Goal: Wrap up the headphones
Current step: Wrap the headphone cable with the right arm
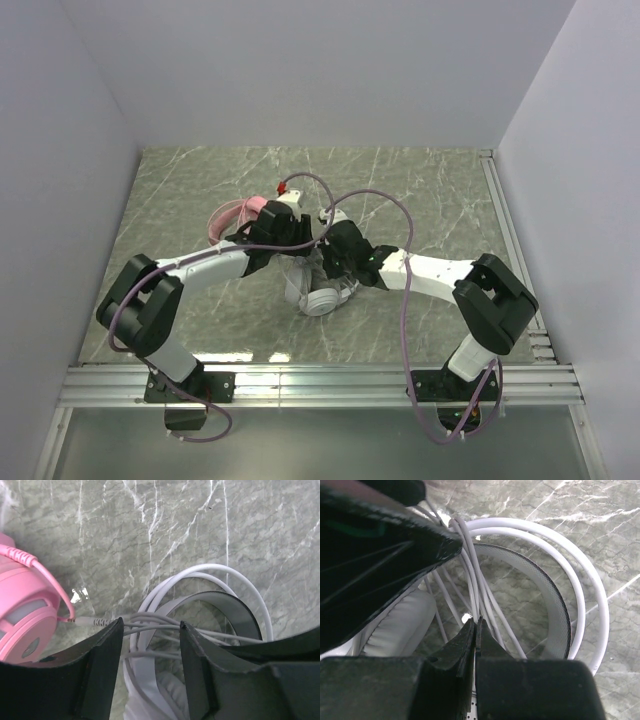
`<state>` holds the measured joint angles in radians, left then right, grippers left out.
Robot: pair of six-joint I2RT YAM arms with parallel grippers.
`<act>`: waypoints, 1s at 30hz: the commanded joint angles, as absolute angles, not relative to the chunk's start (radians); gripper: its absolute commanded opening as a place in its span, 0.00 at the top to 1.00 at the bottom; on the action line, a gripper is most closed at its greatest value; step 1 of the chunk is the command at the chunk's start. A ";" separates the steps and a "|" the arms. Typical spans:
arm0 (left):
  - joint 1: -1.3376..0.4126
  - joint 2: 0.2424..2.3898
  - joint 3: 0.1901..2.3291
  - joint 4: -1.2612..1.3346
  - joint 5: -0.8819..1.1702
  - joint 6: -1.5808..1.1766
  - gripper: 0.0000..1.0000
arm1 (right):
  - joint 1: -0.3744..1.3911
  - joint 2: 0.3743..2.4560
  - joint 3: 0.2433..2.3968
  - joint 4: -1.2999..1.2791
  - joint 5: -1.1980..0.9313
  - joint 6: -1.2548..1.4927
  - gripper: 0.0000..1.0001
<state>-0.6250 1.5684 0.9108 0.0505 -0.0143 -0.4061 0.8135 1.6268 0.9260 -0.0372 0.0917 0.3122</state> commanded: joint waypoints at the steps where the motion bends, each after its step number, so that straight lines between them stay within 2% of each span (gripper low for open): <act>1: -0.626 1.597 0.914 0.117 0.003 -0.442 0.48 | 0.811 1.608 0.917 -0.002 0.092 0.301 1.00; 7: -0.624 1.618 0.871 0.164 0.003 -0.489 0.53 | 0.811 1.612 0.914 0.023 0.091 0.299 1.00; 18: -0.624 1.577 0.758 0.307 0.003 -0.551 0.48 | 0.811 1.612 0.914 0.028 0.089 0.302 1.00; 30: -0.623 1.578 0.701 0.397 0.018 -0.597 0.48 | 0.811 1.620 0.914 0.029 0.092 0.305 1.00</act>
